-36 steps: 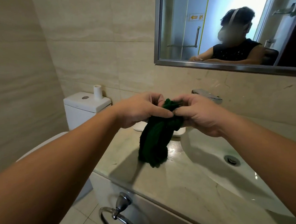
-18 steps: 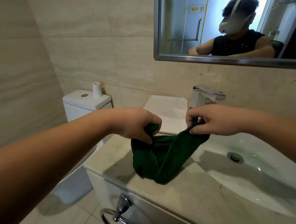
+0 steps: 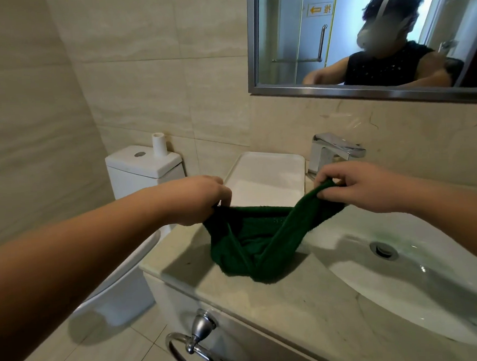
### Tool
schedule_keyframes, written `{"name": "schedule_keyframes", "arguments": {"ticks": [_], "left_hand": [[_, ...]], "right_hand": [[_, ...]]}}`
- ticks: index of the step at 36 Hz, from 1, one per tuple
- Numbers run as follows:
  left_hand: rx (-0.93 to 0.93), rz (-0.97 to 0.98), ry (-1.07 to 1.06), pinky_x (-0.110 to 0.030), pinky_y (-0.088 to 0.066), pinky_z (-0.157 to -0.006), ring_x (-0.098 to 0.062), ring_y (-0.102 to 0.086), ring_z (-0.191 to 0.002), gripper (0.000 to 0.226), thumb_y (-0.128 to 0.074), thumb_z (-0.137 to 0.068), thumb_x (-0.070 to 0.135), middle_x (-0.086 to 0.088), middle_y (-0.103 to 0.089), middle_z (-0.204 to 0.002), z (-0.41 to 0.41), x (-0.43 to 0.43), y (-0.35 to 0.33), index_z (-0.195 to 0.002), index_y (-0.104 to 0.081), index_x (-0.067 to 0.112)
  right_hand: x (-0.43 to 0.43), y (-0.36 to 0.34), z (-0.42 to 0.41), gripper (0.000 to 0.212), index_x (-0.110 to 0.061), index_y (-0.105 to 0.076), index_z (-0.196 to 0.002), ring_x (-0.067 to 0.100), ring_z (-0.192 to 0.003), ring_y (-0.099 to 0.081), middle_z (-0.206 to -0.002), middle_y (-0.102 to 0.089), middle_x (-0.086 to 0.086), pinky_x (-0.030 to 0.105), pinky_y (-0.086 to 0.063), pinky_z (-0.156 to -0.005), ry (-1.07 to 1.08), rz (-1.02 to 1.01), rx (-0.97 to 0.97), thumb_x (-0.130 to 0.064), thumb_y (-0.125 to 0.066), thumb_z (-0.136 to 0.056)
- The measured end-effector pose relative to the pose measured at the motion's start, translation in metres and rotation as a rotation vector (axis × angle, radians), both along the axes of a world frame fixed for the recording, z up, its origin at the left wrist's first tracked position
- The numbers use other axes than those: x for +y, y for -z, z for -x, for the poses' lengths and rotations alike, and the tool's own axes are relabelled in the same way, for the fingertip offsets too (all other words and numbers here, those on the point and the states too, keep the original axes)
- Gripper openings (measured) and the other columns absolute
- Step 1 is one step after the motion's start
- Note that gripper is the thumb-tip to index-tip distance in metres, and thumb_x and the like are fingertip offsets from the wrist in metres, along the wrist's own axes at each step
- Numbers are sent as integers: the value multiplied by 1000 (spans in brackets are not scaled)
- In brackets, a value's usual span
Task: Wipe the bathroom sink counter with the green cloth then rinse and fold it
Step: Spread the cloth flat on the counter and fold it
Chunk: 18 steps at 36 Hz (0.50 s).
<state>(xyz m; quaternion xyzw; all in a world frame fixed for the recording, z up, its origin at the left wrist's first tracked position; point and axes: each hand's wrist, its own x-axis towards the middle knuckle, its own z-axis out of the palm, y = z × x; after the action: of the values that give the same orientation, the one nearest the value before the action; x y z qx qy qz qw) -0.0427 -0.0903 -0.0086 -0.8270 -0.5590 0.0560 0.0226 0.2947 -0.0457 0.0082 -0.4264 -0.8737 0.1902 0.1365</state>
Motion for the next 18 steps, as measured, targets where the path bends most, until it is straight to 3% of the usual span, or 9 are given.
{"name": "schedule_keyframes", "arguments": {"ticks": [4,9,14,16,18], "left_hand": [[-31,-128,-16,-29,-50,-76,-14,-59,-92,14,-67,-101,29,8,-60,-105,8,9,-7,-114,-68,29],[-127,-191,-156,-37,-54,-70,-19,-60,-83,10,-62,-101,17,2,-61,-90,14,17,-19,-97,-59,26],[-467,-82,-313,-33,-49,-67,-19,-60,-84,12,-50,-101,11,-6,-63,-94,10,15,-36,-101,-60,18],[-677,-8,-379,-33,-48,-65,-23,-59,-80,16,-44,-102,10,-10,-60,-93,13,14,-41,-98,-60,14],[-888,87,-402,-42,-58,-64,-30,-59,-78,17,-42,-100,10,-17,-57,-92,21,14,-44,-94,-57,9]], "right_hand": [[9,0,-4,13,-23,-67,-93,25,-85,-74,-95,-72,9,44,-65,-72,95,116,313,-14,-62,-99],[13,-11,-4,16,-11,-64,-100,24,-85,-70,-98,-71,18,33,-59,-74,55,208,530,4,-57,-99],[16,-26,-7,28,-17,-74,-91,10,-83,-68,-89,-75,0,18,-50,-77,-43,134,320,9,-64,-92],[18,-30,-10,28,-25,-77,-88,12,-88,-69,-92,-75,-3,27,-52,-81,-43,109,159,2,-71,-89],[24,-32,-14,25,-37,-78,-88,19,-97,-66,-100,-72,-6,41,-52,-88,-7,20,-63,-12,-77,-86]]}}
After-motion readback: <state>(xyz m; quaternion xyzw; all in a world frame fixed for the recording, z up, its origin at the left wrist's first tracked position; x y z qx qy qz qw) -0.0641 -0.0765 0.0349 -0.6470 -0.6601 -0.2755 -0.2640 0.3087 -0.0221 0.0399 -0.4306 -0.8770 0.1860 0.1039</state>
